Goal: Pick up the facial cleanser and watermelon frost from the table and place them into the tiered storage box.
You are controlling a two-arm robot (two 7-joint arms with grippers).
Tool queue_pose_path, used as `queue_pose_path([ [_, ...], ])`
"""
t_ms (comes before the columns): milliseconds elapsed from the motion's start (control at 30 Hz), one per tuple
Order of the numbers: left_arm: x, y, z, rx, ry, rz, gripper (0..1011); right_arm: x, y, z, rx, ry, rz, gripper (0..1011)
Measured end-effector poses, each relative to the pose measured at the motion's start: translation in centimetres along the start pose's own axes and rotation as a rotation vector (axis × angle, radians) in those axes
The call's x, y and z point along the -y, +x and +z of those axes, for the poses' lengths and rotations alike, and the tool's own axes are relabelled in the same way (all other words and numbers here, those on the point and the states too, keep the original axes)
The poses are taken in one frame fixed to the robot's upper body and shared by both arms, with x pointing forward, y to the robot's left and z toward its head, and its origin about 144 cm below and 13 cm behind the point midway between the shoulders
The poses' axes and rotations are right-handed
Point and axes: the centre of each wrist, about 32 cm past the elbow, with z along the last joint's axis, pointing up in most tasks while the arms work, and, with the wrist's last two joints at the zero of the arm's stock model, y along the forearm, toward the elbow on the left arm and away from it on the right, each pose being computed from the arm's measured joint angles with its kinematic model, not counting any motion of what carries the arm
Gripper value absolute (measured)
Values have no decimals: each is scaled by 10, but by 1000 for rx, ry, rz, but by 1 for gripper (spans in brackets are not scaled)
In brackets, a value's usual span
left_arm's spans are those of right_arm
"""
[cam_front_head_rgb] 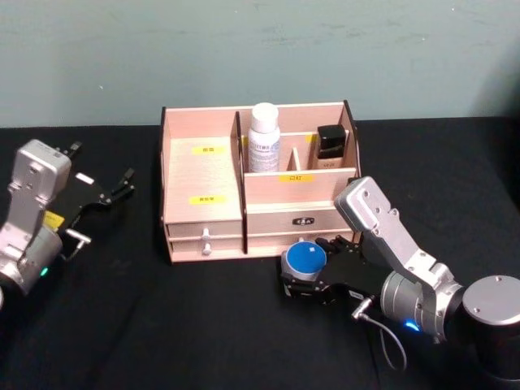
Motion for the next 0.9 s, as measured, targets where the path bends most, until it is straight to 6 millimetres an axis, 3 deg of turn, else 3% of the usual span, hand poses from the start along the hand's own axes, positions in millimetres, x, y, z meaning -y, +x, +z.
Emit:
queue_pose_path([
  [300, 0, 0, 0, 0, 0, 0, 1001, 0, 0, 0, -1, 1, 1, 730],
  [900, 0, 0, 0, 0, 0, 0, 1001, 1, 0, -3, -13, 13, 11, 730],
])
